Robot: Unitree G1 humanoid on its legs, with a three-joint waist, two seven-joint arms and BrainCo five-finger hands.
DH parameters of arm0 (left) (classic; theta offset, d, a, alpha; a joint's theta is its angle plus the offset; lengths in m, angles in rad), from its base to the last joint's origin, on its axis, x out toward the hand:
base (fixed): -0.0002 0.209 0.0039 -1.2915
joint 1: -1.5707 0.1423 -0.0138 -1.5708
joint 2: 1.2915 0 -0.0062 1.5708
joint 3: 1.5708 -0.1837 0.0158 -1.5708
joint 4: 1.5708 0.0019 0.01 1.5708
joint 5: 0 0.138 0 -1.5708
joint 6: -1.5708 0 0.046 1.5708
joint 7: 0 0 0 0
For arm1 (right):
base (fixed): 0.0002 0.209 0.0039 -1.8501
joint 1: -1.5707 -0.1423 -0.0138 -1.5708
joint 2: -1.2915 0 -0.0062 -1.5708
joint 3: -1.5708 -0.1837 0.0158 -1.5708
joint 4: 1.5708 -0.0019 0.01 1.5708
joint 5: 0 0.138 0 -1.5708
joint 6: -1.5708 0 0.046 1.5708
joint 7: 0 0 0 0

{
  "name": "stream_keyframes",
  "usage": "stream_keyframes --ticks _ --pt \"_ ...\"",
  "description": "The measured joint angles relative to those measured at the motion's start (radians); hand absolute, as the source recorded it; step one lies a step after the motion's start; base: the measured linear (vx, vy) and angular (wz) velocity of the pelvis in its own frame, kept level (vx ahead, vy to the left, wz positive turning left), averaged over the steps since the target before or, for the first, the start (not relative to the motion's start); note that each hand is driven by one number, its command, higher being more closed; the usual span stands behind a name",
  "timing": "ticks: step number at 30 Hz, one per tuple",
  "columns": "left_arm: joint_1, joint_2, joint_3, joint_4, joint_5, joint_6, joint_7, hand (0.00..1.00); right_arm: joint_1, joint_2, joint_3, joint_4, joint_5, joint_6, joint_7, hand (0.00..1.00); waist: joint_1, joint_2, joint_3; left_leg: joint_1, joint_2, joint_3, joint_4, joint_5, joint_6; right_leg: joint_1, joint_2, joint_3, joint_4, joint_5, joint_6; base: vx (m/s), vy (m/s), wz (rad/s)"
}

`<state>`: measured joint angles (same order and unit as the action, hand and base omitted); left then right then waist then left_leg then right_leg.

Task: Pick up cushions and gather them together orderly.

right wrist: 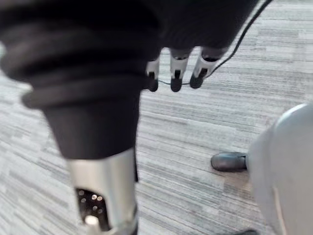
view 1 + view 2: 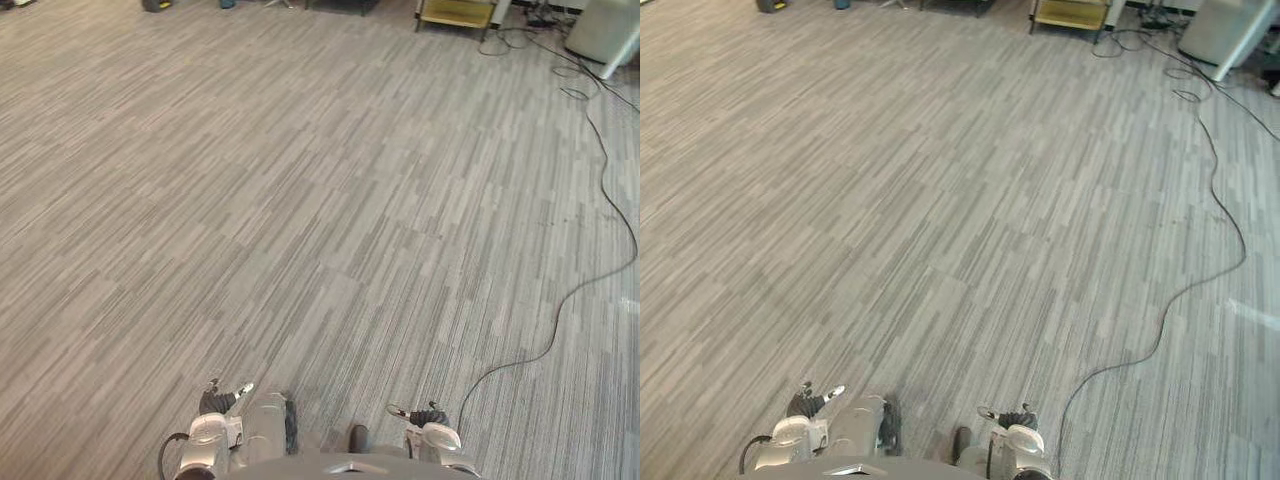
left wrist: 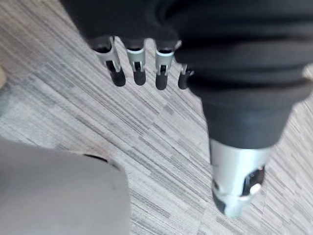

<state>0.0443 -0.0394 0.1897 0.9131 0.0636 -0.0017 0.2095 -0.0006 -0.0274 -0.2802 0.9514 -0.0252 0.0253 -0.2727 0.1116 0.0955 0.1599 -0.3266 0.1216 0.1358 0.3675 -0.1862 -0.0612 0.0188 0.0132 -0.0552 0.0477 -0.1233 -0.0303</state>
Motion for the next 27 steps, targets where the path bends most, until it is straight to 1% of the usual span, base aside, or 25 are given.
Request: stream_keyframes --ticks 1,2,3,4,5,6,7,8,9,10,11,12,13,14,15,16,17,19,20,22,23,24,25,26,27 --pt "0.000 0.003 0.004 0.001 0.001 0.001 0.000 0.00 0.001 0.001 0.001 -0.001 0.000 0.000 0.000 0.00 0.003 0.001 -0.002 0.024 -0.013 0.014 -0.031 0.056 0.007 0.015 -0.012 0.031 -0.015 -0.005 0.014 0.36 0.251 -0.78" --pt "-0.002 0.003 0.003 0.000 0.004 -0.001 0.000 0.00 -0.001 0.003 0.001 -0.005 0.000 0.001 -0.001 0.00 0.005 -0.008 -0.002 0.032 -0.020 0.040 -0.036 0.057 0.012 0.015 -0.017 0.044 -0.001 -0.002 0.041 0.32 0.186 -0.57" --pt "-0.004 0.012 0.003 0.000 0.004 -0.001 -0.001 0.00 0.000 0.009 0.001 -0.005 0.000 0.001 0.000 0.00 0.005 -0.019 0.000 0.034 -0.030 0.051 -0.034 0.048 0.026 0.010 -0.027 0.045 0.024 -0.006 0.048 0.32 0.146 -0.30" --pt "-0.006 0.029 0.003 0.000 0.004 -0.003 -0.001 0.00 0.000 0.016 0.001 -0.002 0.000 0.002 0.000 0.00 0.007 -0.038 -0.001 0.034 -0.049 0.061 -0.026 0.031 0.037 0.017 -0.043 0.050 0.046 -0.016 0.058 0.33 0.144 -0.16" --pt "-0.006 0.033 0.004 0.000 0.004 -0.005 -0.001 0.00 -0.001 0.019 0.001 0.001 0.000 0.002 0.000 0.00 0.015 -0.045 -0.005 0.033 -0.059 0.069 -0.013 0.024 0.050 0.021 -0.050 0.050 0.047 -0.028 0.065 0.40 0.175 -0.24" --pt "-0.005 0.037 0.008 0.000 0.003 -0.005 0.000 0.00 0.004 0.020 0.000 0.002 -0.001 0.004 0.001 0.00 0.023 -0.047 -0.006 0.033 -0.064 0.083 0.018 -0.002 0.065 0.020 -0.060 0.058 0.063 -0.040 0.079 0.37 0.192 -0.40" --pt "-0.004 0.044 0.011 0.002 0.004 -0.003 0.000 0.00 0.001 0.023 0.001 0.000 -0.004 0.004 0.002 0.00 0.032 -0.051 -0.006 0.050 -0.076 0.101 0.043 -0.039 0.080 0.006 -0.080 0.087 0.130 -0.075 0.116 0.36 0.205 -0.47" --pt "-0.001 0.049 0.015 0.006 0.004 0.001 0.001 0.00 0.002 0.024 0.001 0.001 -0.005 0.004 0.002 0.00 0.039 -0.054 -0.007 0.073 -0.085 0.121 0.041 -0.059 0.081 -0.011 -0.092 0.109 0.195 -0.101 0.134 0.34 0.202 -0.54" --pt "0.012 0.049 0.010 0.017 0.007 0.004 0.001 0.00 0.006 0.023 0.001 0.003 -0.010 0.004 0.003 0.00 0.044 -0.055 -0.010 0.120 -0.101 0.146 0.025 -0.076 0.094 -0.055 -0.110 0.130 0.336 -0.134 0.173 0.27 0.142 -0.40" --pt "0.027 0.055 -0.001 0.020 0.008 0.004 0.001 0.00 0.012 0.023 0.001 0.004 -0.013 0.004 0.004 0.00 0.037 -0.057 -0.020 0.138 -0.113 0.150 0.022 -0.084 0.108 -0.087 -0.118 0.132 0.433 -0.144 0.193 0.36 0.147 -0.26" --pt "0.042 0.069 -0.016 0.020 0.009 0.008 0.001 0.00 0.019 0.026 0.000 -0.012 -0.017 0.001 0.007 0.00 0.022 -0.069 -0.026 0.164 -0.131 0.161 0.027 -0.099 0.128 -0.155 -0.140 0.133 0.612 -0.142 0.259 0.30 0.093 0.00" --pt "0.045 0.076 -0.019 0.020 0.009 0.011 0.001 0.00 0.023 0.027 0.000 -0.027 -0.020 0.000 0.007 0.00 0.013 -0.078 -0.020 0.185 -0.144 0.160 0.029 -0.115 0.133 -0.195 -0.154 0.133 0.718 -0.120 0.291 0.39 0.079 0.14" --pt "0.047 0.085 -0.019 0.020 0.009 0.023 0.001 0.00 0.026 0.027 -0.002 -0.047 -0.021 -0.002 0.009 0.00 0.000 -0.091 -0.012 0.231 -0.158 0.153 0.034 -0.145 0.142 -0.265 -0.178 0.124 0.915 -0.080 0.303 0.41 0.015 0.26" --pt "0.049 0.086 -0.024 0.021 0.009 0.027 0.002 0.00 0.028 0.023 -0.012 -0.068 -0.021 0.000 0.010 0.00 -0.013 -0.090 -0.004 0.292 -0.160 0.134 0.027 -0.161 0.148 -0.309 -0.187 0.084 1.045 -0.096 0.246 0.43 -0.006 0.28" --pt "0.048 0.086 -0.026 0.020 0.009 0.027 0.002 0.00 0.030 0.023 -0.017 -0.074 -0.021 -0.001 0.010 0.00 -0.018 -0.089 -0.002 0.321 -0.157 0.128 0.014 -0.162 0.148 -0.325 -0.189 0.057 1.074 -0.109 0.215 0.43 -0.041 0.25" --pt "0.049 0.085 -0.026 0.020 0.009 0.027 0.002 0.00 0.030 0.023 -0.018 -0.079 -0.021 -0.001 0.010 0.00 -0.029 -0.083 0.001 0.373 -0.151 0.119 -0.022 -0.163 0.145 -0.353 -0.190 0.008 1.080 -0.127 0.175 0.51 -0.078 0.21" --pt "0.047 0.082 -0.024 0.020 0.008 0.027 0.003 0.00 0.028 0.020 -0.020 -0.093 -0.021 -0.001 0.010 0.00 -0.036 -0.073 0.009 0.456 -0.129 0.113 -0.080 -0.167 0.130 -0.401 -0.189 -0.080 1.012 -0.160 0.117 0.53 -0.094 0.15" --pt "0.048 0.078 -0.021 0.020 0.008 0.027 0.004 0.00 0.029 0.020 -0.027 -0.104 -0.021 -0.001 0.011 0.00 -0.040 -0.073 0.010 0.524 -0.104 0.113 -0.128 -0.165 0.127 -0.443 -0.185 -0.154 0.895 -0.176 0.084 0.52 -0.153 0.09" --pt "0.048 0.075 -0.017 0.020 0.009 0.026 0.004 0.00 0.029 0.020 -0.039 -0.109 -0.020 -0.001 0.011 0.00 -0.053 -0.072 0.010 0.560 -0.085 0.110 -0.157 -0.165 0.127 -0.485 -0.178 -0.185 0.777 -0.159 0.069 0.59 -0.242 0.20" --pt "0.051 0.078 -0.018 0.035 0.009 0.024 0.003 0.00 0.020 0.020 -0.041 -0.108 -0.019 -0.003 0.011 0.00 -0.071 -0.076 0.009 0.598 -0.073 0.093 -0.201 -0.160 0.119 -0.526 -0.150 -0.156 0.496 -0.047 0.076 0.54 -0.248 0.30" --pt "0.048 0.088 -0.015 0.047 0.009 0.023 0.001 0.00 0.022 0.021 -0.041 -0.097 -0.017 -0.002 0.013 0.00 -0.080 -0.106 0.001 0.629 -0.091 0.043 -0.224 -0.150 0.098 -0.499 -0.141 -0.112 0.308 0.135 0.073 0.61 -0.279 0.16" --pt "0.038 0.075 -0.010 0.075 0.008 0.024 0.002 0.00 0.005 0.001 -0.047 -0.075 -0.016 -0.005 0.015 0.00 -0.076 -0.060 0.005 0.658 -0.060 -0.009 -0.223 -0.136 0.079 -0.481 -0.112 -0.110 0.318 0.223 0.038 0.61 -0.270 0.03" --pt "0.038 0.066 -0.006 0.081 0.009 0.023 0.001 0.00 -0.003 -0.006 -0.047 -0.067 -0.020 -0.004 0.014 0.00 -0.074 -0.048 0.001 0.654 -0.050 -0.024 -0.213 -0.124 0.070 -0.479 -0.108 -0.113 0.332 0.212 0.038 0.58 -0.275 -0.11" --pt "0.035 0.033 0.013 0.083 0.012 0.021 0.002 0.00 -0.007 -0.013 -0.069 -0.067 -0.018 -0.004 0.014 0.00 -0.078 -0.031 -0.005 0.642 -0.037 -0.088 -0.163 -0.074 0.043 -0.495 -0.098 -0.116 0.421 0.117 0.028 0.45 -0.220 -0.02" --pt "0.036 0.023 0.021 0.081 0.012 0.021 0.004 0.00 -0.006 -0.013 -0.080 -0.068 -0.019 -0.004 0.014 0.00 -0.079 -0.019 -0.010 0.637 -0.026 -0.104 -0.123 -0.057 0.037 -0.491 -0.093 -0.125 0.450 0.089 0.023 0.56 -0.263 0.10"
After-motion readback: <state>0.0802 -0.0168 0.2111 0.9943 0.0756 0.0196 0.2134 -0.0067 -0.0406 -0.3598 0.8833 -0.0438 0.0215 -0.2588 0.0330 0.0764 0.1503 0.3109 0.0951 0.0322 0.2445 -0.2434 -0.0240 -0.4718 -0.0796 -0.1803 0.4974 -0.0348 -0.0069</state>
